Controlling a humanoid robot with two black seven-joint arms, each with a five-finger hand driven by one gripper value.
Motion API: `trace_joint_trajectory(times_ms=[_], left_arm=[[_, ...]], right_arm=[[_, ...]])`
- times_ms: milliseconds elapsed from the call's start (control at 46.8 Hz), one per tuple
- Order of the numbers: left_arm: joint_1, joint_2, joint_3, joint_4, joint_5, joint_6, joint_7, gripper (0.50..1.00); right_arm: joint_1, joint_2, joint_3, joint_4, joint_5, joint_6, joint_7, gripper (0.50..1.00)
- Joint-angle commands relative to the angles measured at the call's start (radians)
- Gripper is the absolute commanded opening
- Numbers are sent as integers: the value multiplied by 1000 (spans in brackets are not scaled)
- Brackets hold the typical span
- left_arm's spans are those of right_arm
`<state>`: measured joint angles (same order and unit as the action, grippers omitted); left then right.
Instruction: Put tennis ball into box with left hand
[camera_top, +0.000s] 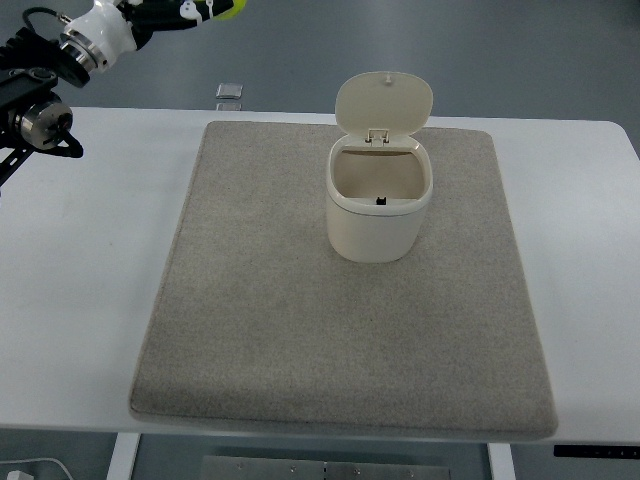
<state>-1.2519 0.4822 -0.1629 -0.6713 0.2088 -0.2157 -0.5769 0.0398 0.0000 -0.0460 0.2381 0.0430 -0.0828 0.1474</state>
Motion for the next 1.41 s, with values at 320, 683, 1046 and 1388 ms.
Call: trace_joint_trajectory(times_ms=[320,683,1046,1388], left_arm=[[-84,-2,-176,-195,17,-93,-20,501],[-96,-48,-158,-283,159,-143,-20,546],[-78,-120,-112,-283,248,-176,-18,583],[-50,-154,-3,-280,250,-165,-18,585]], right_arm=[[0,0,0,1,0,0,0,938],[0,0,0,0,0,0,0,938],[0,0,0,0,0,0,0,938],[0,0,0,0,0,0,0,938]])
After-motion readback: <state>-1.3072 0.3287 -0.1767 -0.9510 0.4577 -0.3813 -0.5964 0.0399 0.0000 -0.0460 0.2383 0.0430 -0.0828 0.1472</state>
